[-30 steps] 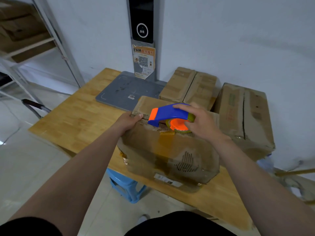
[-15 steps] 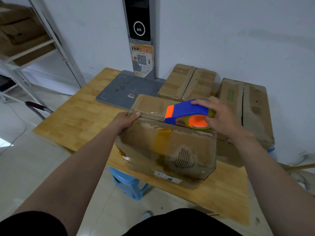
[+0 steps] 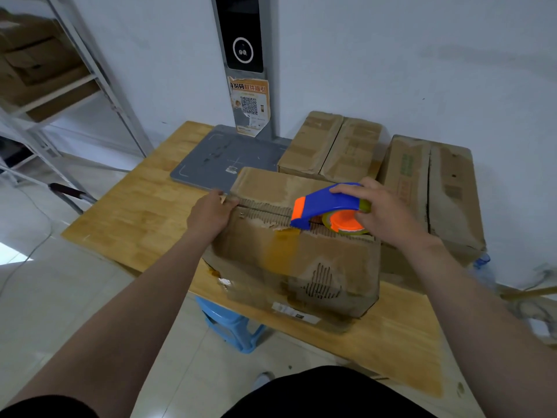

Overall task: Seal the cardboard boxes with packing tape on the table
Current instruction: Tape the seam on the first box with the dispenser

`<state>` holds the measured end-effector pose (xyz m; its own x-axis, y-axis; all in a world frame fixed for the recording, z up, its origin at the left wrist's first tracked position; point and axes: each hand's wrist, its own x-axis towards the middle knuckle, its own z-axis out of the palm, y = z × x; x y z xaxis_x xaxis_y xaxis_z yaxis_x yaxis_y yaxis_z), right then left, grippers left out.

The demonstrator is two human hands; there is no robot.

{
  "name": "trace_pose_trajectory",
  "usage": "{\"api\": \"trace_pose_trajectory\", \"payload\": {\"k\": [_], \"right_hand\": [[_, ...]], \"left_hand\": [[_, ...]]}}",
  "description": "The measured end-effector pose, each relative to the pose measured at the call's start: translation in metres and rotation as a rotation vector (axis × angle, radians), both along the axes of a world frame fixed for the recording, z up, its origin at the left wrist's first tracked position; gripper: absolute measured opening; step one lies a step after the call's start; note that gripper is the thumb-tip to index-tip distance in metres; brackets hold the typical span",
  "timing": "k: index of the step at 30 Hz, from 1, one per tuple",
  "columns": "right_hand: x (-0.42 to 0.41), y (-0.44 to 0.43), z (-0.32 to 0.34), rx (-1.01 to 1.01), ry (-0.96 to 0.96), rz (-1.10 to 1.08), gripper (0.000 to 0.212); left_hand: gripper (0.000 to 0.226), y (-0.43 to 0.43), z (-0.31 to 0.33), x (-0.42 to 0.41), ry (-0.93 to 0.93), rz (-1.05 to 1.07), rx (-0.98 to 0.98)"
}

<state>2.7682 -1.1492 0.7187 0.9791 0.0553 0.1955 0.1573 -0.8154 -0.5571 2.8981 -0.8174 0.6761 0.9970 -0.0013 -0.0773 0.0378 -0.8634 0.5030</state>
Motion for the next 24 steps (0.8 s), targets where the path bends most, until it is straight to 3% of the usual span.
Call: {"api": "trace_pose_trajectory", "payload": {"k": [3, 8, 15, 20, 24], "right_hand": [[-0.001, -0.001, -0.003, 0.011, 0.003, -0.008, 0.076], [0.001, -0.003, -0.006, 0.05, -0.003, -0.004, 0.076], [0.004, -0.001, -0.01, 0.042, -0.01, 0.004, 0.08], [0.003, -0.001, -0.013, 0.084, 0.001, 0.002, 0.081], [0.003, -0.001, -0.011, 0.116, 0.006, -0.01, 0.08]], "left_hand": [[0.045, -0.005, 0.0, -0.008, -0.149, -0.266, 0.233], [0.057, -0.024, -0.007, -0.033, -0.117, -0.578, 0.449], [0.057, -0.052, -0.002, -0.054, -0.083, -0.73, 0.452], [0.06, -0.066, 0.002, -0.059, 0.085, -0.717, 0.249], [0.065, -0.059, -0.007, -0.055, 0.062, -0.673, 0.097]]}}
